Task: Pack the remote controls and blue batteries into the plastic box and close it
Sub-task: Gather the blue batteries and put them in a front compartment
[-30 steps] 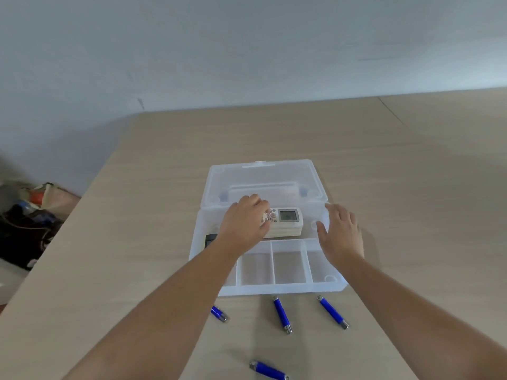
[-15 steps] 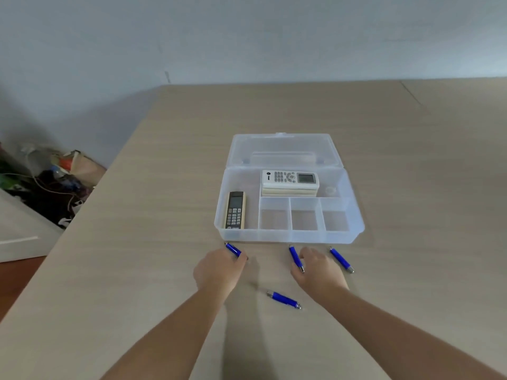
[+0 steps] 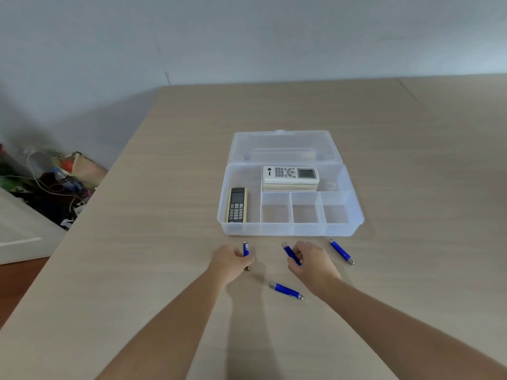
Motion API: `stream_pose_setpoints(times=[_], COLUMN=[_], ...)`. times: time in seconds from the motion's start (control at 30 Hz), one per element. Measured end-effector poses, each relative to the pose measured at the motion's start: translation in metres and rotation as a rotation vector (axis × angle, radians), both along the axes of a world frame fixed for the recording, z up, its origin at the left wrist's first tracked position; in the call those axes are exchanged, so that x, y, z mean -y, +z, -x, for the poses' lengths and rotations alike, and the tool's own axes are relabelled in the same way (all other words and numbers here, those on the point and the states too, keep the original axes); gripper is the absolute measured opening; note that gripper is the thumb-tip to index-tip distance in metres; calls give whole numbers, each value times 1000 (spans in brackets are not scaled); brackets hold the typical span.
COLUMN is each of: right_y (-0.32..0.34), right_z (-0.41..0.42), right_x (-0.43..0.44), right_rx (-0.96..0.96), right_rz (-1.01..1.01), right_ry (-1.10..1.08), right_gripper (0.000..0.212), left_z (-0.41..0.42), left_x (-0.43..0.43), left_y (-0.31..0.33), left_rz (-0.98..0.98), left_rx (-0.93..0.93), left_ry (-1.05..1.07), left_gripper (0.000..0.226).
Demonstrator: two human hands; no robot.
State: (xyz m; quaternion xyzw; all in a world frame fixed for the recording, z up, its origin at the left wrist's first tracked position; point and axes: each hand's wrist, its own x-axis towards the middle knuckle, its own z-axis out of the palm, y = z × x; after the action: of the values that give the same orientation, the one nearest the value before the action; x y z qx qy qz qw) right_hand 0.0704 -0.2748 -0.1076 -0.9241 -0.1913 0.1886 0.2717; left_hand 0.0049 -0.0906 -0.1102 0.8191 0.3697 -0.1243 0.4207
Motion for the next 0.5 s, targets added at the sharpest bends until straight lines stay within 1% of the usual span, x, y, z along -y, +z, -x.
stream_pose_setpoints(times=[0.07,0.13,0.2,0.27,0.37,0.43,0.5], right_y=[7,17,33,48,63,65,60], right_z=[4,0,-13,-38,-76,-98,-117], right_x=[9,14,22,32,43,48,50], right_rx=[1,14,42,72,123,137,119], right_rz=[-144,-243,-329,-380,-341,-240,-93], right_ry=[-45,-74,-111,-171,-215,-183,-130], right_gripper=[16,29,39,39,31,29,28], left_z=[5,1,-11,-32,-65,-84,-99], left_x=[0,-1,5,18,38,50,60], left_y=[3,10,30,52,70,75,77], left_rz=[146,218,193,167,190,225,265], left_rx=[101,188,259,311,352,371,373], left_ry=[-37,-84,-148,-218,-246,-236,-225], left_gripper=[27,23,18,13,13,18,28])
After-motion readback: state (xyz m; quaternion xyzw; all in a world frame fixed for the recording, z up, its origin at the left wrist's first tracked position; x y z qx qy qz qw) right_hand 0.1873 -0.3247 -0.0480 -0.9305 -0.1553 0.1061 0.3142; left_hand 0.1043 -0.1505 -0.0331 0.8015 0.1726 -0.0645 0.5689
